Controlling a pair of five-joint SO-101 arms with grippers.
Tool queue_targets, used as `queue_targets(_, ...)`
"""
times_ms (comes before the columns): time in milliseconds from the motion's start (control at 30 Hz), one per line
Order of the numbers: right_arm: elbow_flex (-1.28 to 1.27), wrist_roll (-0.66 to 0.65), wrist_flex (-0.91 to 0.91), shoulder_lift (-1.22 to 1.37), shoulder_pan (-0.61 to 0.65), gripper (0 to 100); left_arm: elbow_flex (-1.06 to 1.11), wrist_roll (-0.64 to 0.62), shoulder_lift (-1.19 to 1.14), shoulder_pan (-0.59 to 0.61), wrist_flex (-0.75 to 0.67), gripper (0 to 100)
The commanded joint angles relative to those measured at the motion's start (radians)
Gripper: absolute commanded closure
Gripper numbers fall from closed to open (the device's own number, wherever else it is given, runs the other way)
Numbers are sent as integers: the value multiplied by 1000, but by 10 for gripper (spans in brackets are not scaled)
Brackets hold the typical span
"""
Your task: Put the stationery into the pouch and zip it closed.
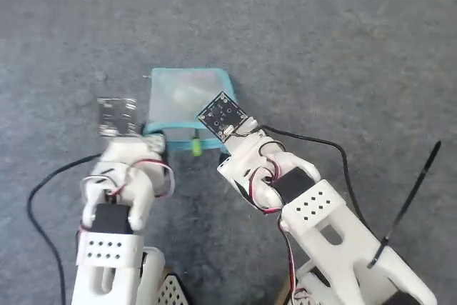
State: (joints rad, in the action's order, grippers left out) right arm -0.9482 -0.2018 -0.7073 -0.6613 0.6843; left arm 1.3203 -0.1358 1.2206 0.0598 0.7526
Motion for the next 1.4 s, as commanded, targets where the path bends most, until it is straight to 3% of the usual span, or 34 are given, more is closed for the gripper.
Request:
queue_targets(0,23,8,13,-4,-7,778,-22,92,64,-117,-2,988)
queue_targets(100,18,6,-1,-10,-27,778,-62,48,101,121,-12,988)
queue_targets(167,20,5,2,-12,-28,778,-41,-34,106,173,-17,988)
queue_targets(367,21,5,-5,-8,-27,778,64,107,115,-166,-17,988)
queue_targets(433,17,5,-10,-13,-30,778,44,109,117,-129,-17,988)
queue_targets(567,17,3,-22,-13,-28,778,10,15,109,118,-52,988)
queue_targets(633,17,3,-21,-12,-25,778,35,-20,109,118,-60,988)
queue_targets(833,17,6,-28,-13,-25,778,119,109,115,-256,-63,988)
queue_targets(900,17,6,-28,-7,-25,778,110,114,115,-198,-72,988)
queue_targets(1033,17,5,-24,-4,-25,778,97,-5,114,101,-123,988)
queue_targets(1100,18,8,-21,-4,-25,778,94,-23,114,170,-123,988)
queue_targets(1267,18,9,-27,-4,-25,778,99,106,117,-31,-61,988)
queue_targets(1367,18,6,-28,-4,-30,778,94,68,117,8,-64,988)
